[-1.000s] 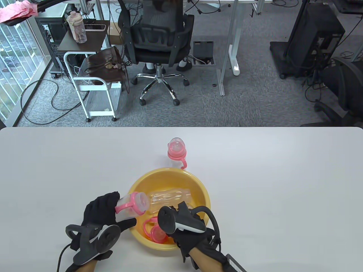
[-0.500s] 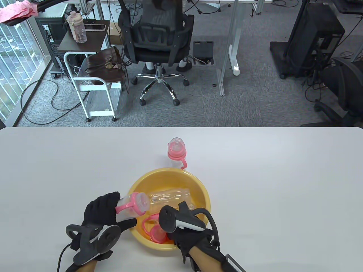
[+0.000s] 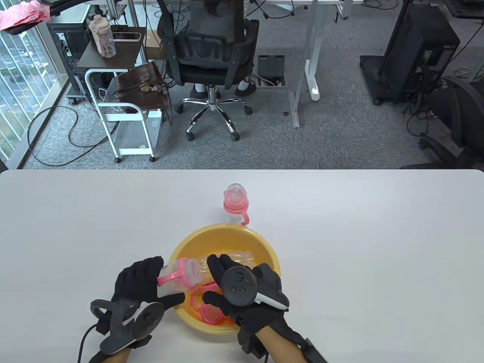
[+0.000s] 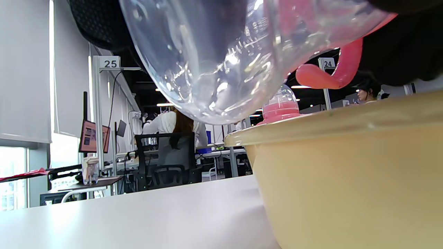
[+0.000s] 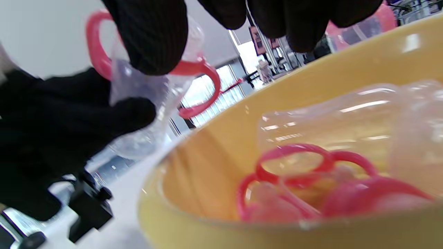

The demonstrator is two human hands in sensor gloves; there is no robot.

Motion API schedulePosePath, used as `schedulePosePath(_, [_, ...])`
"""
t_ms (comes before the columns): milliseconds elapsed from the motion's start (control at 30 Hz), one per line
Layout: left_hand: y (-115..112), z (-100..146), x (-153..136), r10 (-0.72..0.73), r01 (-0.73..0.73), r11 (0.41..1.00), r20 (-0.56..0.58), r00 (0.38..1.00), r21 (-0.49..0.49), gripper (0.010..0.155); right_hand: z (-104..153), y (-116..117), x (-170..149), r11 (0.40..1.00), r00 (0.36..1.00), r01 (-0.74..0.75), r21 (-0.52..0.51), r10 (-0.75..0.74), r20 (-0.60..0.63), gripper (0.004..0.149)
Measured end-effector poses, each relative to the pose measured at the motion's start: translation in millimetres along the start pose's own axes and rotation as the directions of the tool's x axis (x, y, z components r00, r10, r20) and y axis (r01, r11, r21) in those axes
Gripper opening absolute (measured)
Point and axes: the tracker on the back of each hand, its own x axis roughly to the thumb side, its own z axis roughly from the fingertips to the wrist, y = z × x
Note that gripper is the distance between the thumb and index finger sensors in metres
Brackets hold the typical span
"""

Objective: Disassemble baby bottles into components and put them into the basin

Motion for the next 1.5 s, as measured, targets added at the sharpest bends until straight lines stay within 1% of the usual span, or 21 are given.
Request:
schedulePosePath(33, [2.1, 0.4, 2.5, 0.006, -0.006, 1.000, 0.012, 1.000, 0.010, 0.098, 0.7, -1.8, 2.9, 0.999, 0.998, 0.036, -0.033, -0.034, 0.056, 0.084])
schedulePosePath(67, [2.6, 0.5, 3.4, 0.007, -0.007, 1.000, 0.017, 1.000, 0.014, 0.098, 0.9, -2.1, 3.7, 0.998, 0.996, 0.046, -0.042, -0.043, 0.079, 0.085])
schedulePosePath(100, [4.5, 0.9, 6.4, 0.008, -0.009, 1.000, 0.030, 1.000, 0.023, 0.098, 1.6, -2.7, 6.2, 0.995, 0.990, 0.067, -0.068, -0.057, 0.130, 0.086])
schedulePosePath(200, [7.6, 1.9, 13.2, 0.016, -0.019, 0.999, 0.079, 0.997, 0.037, 0.098, 2.2, -2.6, 9.5, 0.997, 0.983, 0.065, -0.044, -0.056, 0.177, 0.089])
schedulePosePath(333, [9.6, 2.8, 18.7, 0.014, -0.020, 0.999, 0.107, 0.994, 0.051, 0.098, 3.2, -2.7, 10.5, 0.998, 0.983, 0.047, -0.041, -0.039, 0.182, 0.090])
schedulePosePath(400, [9.6, 3.0, 18.0, 0.021, -0.026, 0.998, 0.108, 0.994, 0.050, 0.098, 3.6, -3.7, 10.6, 0.997, 0.981, 0.062, -0.051, -0.051, 0.188, 0.090])
schedulePosePath(467, [9.2, 3.6, 17.1, 0.036, -0.041, 0.998, 0.116, 0.993, 0.043, 0.098, 3.6, -3.4, 11.3, 0.997, 0.979, 0.072, -0.041, -0.063, 0.193, 0.090])
schedulePosePath(667, [9.4, 3.9, 17.6, 0.032, -0.038, 0.998, 0.121, 0.992, 0.045, 0.098, 3.4, -2.3, 13.1, 0.998, 0.978, 0.044, -0.046, -0.034, 0.204, 0.086])
schedulePosePath(800, [9.0, 3.9, 16.9, 0.036, -0.042, 0.998, 0.116, 0.993, 0.045, 0.098, 3.6, -3.4, 12.0, 0.996, 0.976, 0.066, -0.058, -0.052, 0.211, 0.083])
schedulePosePath(1500, [5.5, 1.8, 3.7, 0.038, -0.039, 0.999, 0.051, 0.998, 0.021, 0.098, 5.8, -13.5, 5.3, 0.991, 0.979, 0.074, -0.114, -0.050, 0.196, 0.082])
